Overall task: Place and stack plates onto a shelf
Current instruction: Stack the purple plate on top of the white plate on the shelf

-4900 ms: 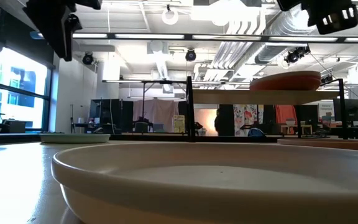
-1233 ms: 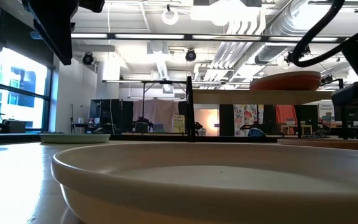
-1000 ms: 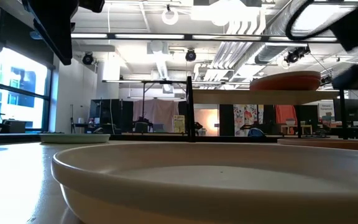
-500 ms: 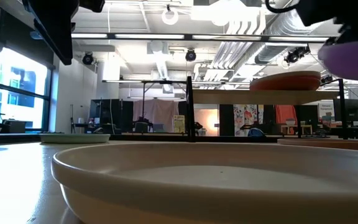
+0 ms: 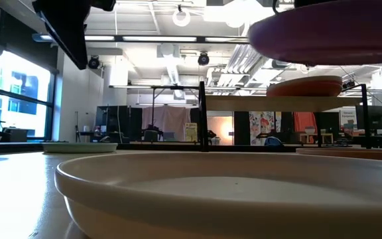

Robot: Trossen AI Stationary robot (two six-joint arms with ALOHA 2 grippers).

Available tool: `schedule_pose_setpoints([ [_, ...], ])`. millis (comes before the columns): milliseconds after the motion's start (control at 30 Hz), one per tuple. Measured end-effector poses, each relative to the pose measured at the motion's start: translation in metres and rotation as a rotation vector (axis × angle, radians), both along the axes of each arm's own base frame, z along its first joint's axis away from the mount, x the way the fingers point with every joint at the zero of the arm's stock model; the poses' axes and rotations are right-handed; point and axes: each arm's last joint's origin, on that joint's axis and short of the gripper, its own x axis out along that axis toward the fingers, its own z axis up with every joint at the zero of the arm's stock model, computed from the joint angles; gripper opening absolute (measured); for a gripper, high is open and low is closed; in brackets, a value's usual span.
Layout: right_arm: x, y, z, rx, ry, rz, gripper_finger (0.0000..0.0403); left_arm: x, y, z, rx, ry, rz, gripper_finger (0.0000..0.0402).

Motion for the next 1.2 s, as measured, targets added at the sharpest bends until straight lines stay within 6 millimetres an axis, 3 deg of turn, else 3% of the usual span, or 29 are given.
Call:
schedule_pose_setpoints([
  [433, -0.030, -0.066, 0.028, 0.043, -0.150, -0.434, 0.0000, 0.010, 0.041, 0.002, 0.250, 0.085, -0.120, 0.0145],
  [733, -0.042, -0.095, 0.042, 0.031, -0.281, -0.629, 0.0000, 0.008, 0.084, 0.003, 0.369, 0.256, -0.154, 0.0145],
  [933, -0.050, -0.104, 0.077, -0.073, -0.371, -0.722, 0.0000, 0.000, 0.111, 0.005, 0.410, 0.365, -0.132, 0.0145],
  [1200, -0.081, -0.111, 0.124, -0.314, -0.370, -0.957, 0.0000, -0.005, 0.131, 0.008, 0.409, 0.405, -0.126, 0.0145],
])
